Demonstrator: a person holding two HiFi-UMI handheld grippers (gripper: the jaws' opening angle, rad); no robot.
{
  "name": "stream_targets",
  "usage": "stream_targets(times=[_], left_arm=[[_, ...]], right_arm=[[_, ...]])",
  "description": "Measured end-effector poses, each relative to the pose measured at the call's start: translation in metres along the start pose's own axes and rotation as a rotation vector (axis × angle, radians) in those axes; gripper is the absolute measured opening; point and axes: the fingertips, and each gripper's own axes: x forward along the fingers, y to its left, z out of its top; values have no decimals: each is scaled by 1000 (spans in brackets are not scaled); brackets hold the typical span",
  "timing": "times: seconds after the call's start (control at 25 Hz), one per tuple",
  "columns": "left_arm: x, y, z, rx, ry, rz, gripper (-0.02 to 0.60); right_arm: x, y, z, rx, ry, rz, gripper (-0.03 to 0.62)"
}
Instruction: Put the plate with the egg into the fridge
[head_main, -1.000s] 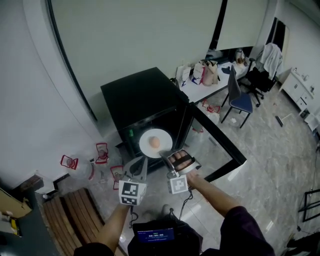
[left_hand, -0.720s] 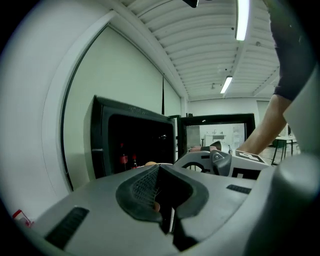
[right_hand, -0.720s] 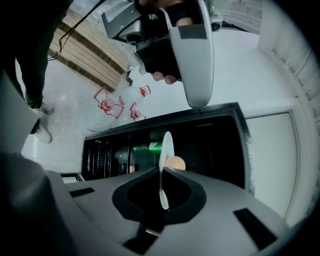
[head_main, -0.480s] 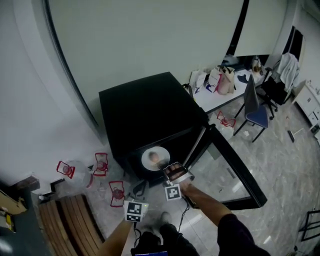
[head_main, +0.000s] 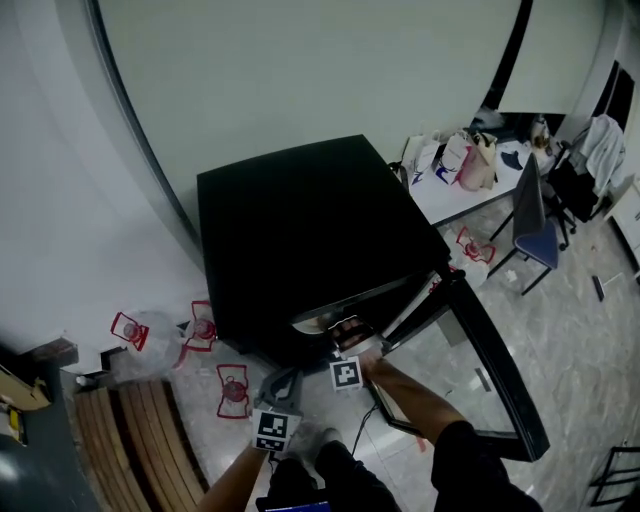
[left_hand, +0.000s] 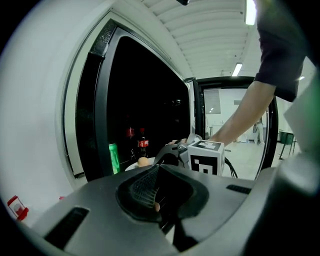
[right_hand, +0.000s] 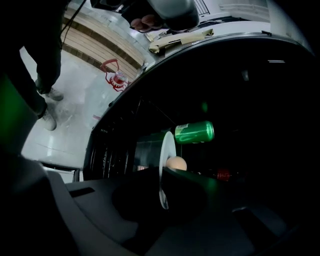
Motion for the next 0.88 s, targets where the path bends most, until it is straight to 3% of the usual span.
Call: stream_targets(times=[0.2,0.36,0.68,0.76,0.88], left_arm=[[5,5,-1,-7,14,21,9],[7,4,0,-6,21,25,9],[2,8,0,-9,29,38,9],[-2,8,0,-5,29,39,9],[-9,9,1,-4,27,43,9]], right_arm=[[8,-6,-4,-21,-5,36,20],[24,-7,-10,21,-13,59,23],[21,12,-8,283,-89,476,94],[14,11,-8,321,-107,511,97],[3,2,-9,395,-137,465,97]])
